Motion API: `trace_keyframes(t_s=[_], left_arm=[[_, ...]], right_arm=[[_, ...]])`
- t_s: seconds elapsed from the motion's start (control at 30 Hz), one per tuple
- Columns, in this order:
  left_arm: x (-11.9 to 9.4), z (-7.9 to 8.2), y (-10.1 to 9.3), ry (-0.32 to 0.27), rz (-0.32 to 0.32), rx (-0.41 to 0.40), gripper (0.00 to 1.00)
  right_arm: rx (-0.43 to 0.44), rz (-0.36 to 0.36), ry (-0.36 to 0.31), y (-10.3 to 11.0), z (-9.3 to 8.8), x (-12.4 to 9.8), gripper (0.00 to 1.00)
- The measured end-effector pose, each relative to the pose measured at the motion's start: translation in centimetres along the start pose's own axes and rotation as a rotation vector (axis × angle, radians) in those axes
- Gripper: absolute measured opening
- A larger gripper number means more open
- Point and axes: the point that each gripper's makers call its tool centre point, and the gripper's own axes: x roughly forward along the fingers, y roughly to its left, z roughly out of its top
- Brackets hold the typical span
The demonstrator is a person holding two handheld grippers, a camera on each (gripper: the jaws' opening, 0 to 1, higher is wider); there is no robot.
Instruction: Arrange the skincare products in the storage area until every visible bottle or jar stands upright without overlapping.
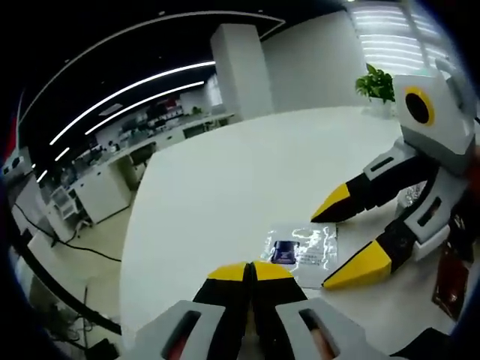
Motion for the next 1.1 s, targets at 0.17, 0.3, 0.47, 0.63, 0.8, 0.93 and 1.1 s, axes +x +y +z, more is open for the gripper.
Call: trace_keyframes(t_s=[0.17,0.3,0.47,0.63,0.8,0.93,1.1], left_arm=[[-0.1,0.1,-1.6,-0.025,-0.068,-0.054,0.00],[0.1,0.3,-1.4,-0.025,-0.065,-0.040,0.00],[0.2,0.4,-1.2,-0.026,-0.065,-0.034,0.00],[0.0,0.2,-1.2,-0.032,-0.072,-0.060,0.00],[0.2,0.4,-1.1,-0.034,-0.068,-0.038,0.00],[0.2,0.5,-1.2,-0.037,-0.084,-0.052,0.00],[0.3,0.5,-1.2,-0.036,-0.090,-0.060,0.00]], right_arm=[[-0.004,0.034,-0.012,0.6,0.1,0.1,0.36],[-0.018,0.031,-0.010,0.6,0.1,0.1,0.34],[-0.035,0.021,-0.009,0.6,0.0,0.1,0.26],[-0.044,0.033,0.002,1.5,0.0,-0.1,0.25],[-0.028,0.067,-0.001,2.3,0.0,-0.1,0.22],[-0.024,0.084,-0.013,2.7,0.0,-0.2,0.22],[-0.012,0.102,-0.025,3.0,0.1,-0.2,0.21]])
